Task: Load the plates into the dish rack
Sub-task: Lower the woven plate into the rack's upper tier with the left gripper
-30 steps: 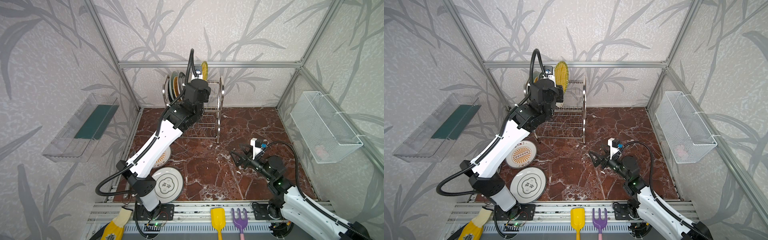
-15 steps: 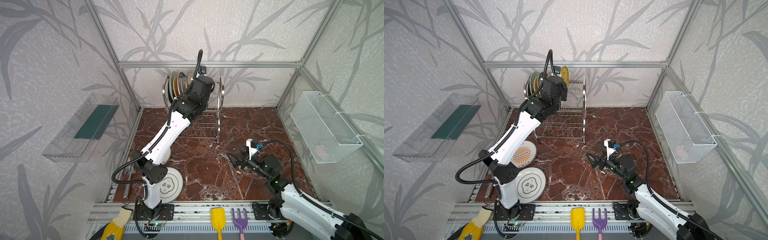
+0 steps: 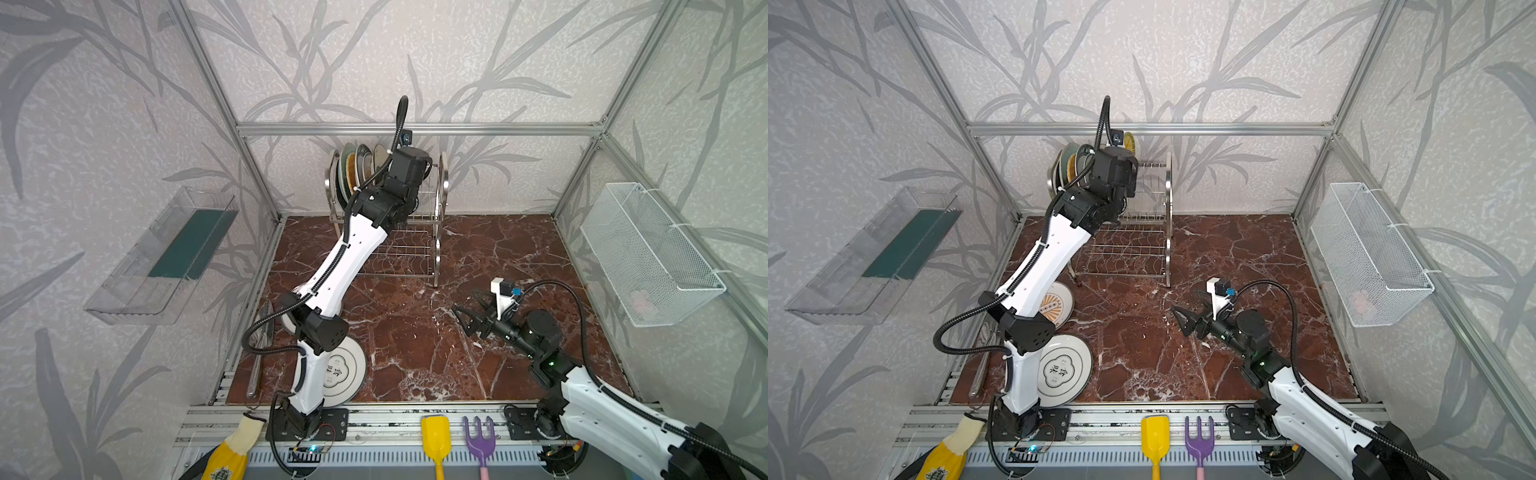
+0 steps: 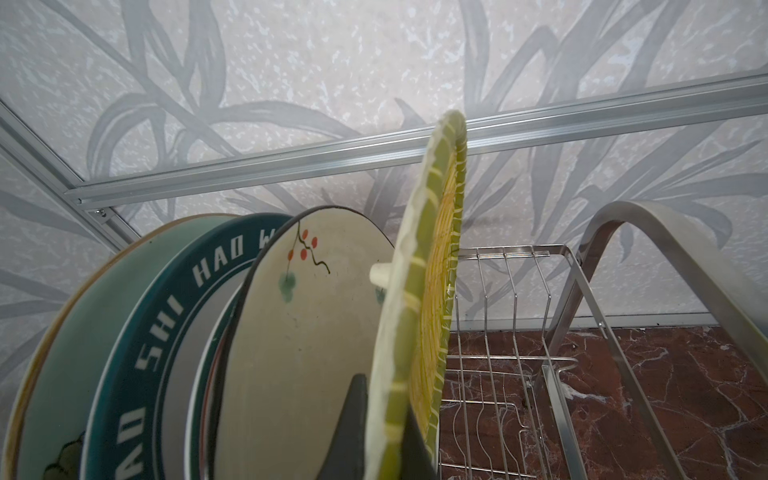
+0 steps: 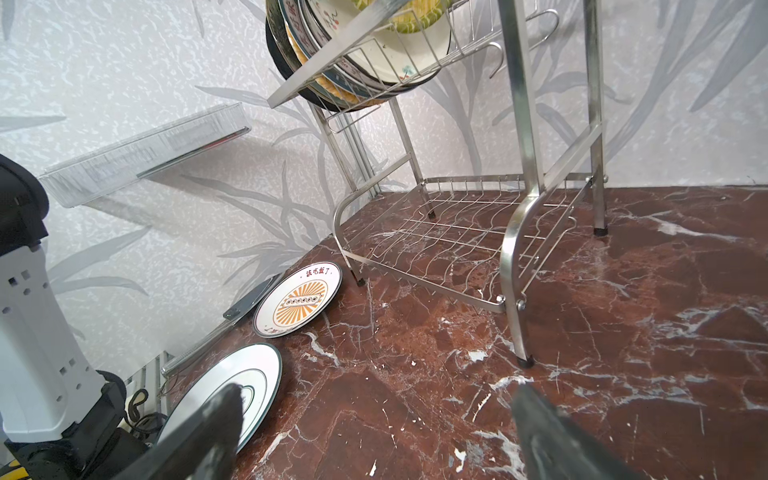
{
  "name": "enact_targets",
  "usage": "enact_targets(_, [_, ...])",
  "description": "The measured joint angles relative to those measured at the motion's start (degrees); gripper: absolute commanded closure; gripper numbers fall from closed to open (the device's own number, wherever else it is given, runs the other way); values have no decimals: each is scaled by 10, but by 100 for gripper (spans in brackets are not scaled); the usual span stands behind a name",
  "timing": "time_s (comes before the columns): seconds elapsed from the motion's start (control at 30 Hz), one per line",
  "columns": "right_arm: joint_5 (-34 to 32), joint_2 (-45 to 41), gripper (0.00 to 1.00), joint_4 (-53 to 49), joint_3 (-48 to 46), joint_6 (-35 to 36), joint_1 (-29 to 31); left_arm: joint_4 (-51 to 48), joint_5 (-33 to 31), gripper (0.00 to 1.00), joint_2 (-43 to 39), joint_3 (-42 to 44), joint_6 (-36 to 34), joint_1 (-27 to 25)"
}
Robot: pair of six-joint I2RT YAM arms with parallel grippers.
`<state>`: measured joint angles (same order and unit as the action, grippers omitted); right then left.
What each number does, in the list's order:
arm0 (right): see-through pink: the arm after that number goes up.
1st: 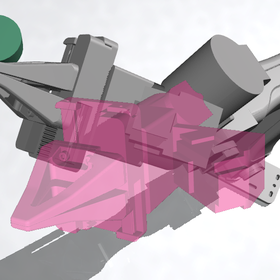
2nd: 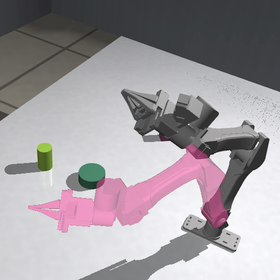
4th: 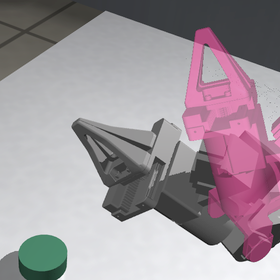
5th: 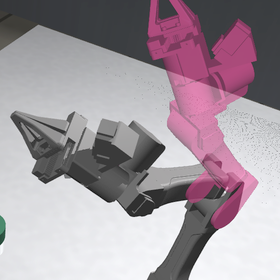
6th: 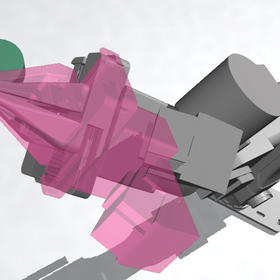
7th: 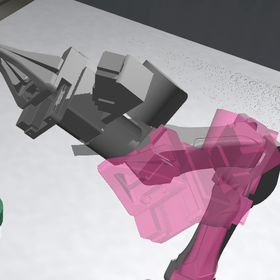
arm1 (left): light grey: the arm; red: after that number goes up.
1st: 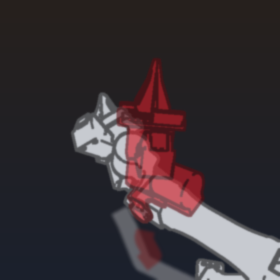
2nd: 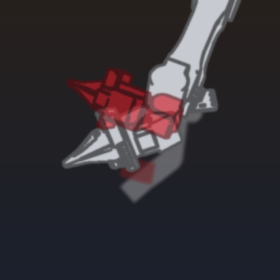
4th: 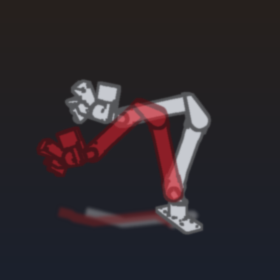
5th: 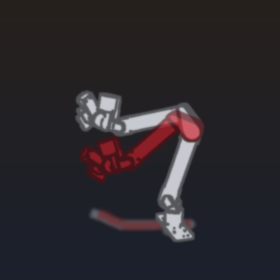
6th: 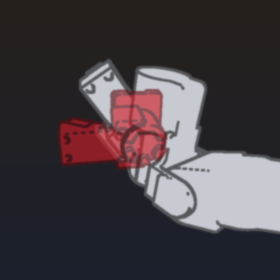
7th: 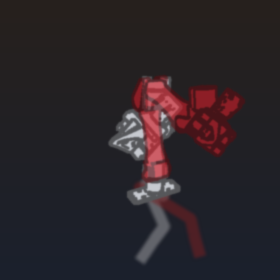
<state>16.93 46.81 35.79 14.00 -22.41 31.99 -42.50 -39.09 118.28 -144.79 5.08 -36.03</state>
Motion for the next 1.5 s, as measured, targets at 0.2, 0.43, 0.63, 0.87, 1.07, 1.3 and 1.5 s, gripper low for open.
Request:
enact_targets(0.2, [-2,1,1,0,0,0,0,-10,-7,100,12,-6,10,0])
enact_targets(0.43, [-4,6,1,1,0,0,0,-22,-9,100,20,-18,16,1])
enact_targets(0.63, [-4,8,1,1,0,0,0,-31,-8,100,26,-23,31,1])
enact_targets(0.87, [-4,9,1,1,0,0,1,-35,-4,100,34,-24,45,2])
enact_targets(1.07, [-4,11,1,1,0,0,1,-36,0,100,34,-24,55,3])
enact_targets(1.3, [-5,13,1,0,0,0,1,-45,3,95,34,-24,64,4])
enact_targets(1.5, [-8,17,1,0,0,0,1,-58,7,93,34,-24,73,4])
